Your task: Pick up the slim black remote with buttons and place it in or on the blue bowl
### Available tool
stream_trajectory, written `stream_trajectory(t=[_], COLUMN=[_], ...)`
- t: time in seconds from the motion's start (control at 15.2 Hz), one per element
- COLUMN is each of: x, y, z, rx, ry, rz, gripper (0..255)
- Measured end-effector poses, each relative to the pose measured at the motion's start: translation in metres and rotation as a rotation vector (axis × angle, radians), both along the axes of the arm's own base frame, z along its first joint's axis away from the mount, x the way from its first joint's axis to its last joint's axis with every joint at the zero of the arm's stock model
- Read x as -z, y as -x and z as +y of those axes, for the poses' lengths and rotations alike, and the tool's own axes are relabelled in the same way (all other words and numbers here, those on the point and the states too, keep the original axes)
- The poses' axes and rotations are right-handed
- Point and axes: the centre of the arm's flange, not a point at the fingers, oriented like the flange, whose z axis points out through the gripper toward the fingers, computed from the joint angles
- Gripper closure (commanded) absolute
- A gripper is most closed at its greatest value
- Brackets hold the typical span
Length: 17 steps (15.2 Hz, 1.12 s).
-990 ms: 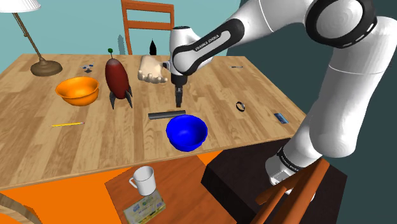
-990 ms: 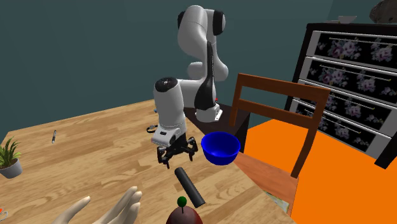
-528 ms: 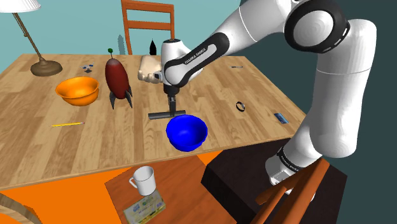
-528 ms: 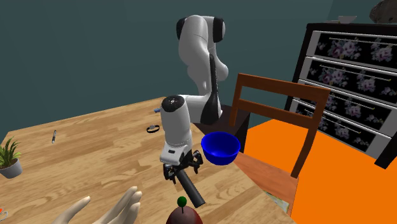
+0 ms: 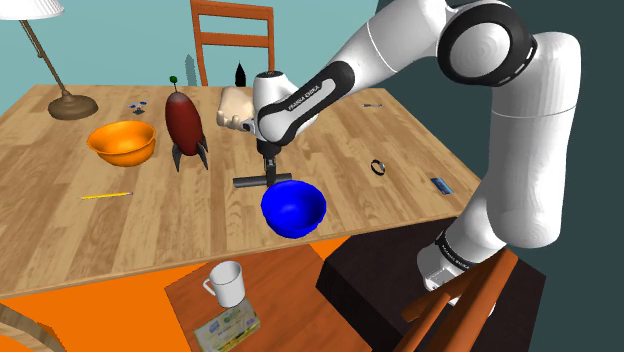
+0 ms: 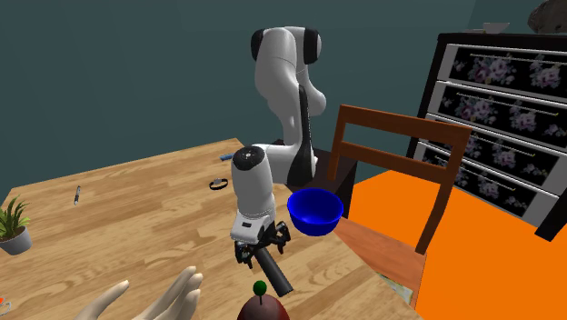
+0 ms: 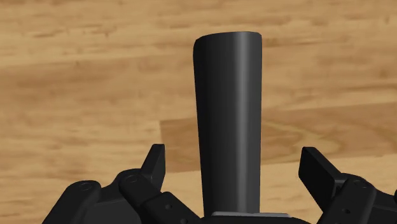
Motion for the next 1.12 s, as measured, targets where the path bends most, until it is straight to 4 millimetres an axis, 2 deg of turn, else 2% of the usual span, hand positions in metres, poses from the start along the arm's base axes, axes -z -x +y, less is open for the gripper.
stream_trajectory(t=[0.13,0.2,0.86,1.12], x=[0.000,0.000,-0.002,-0.016], y=[0.000,0.000,-0.001,0.000], z=[0.000,0.000,-0.001,-0.001], rx=[0.000,0.000,0.001,0.000], ry=[0.000,0.000,-0.001,0.000], rz=[0.000,0.000,-0.005,0.000], gripper=[0,255,255,255])
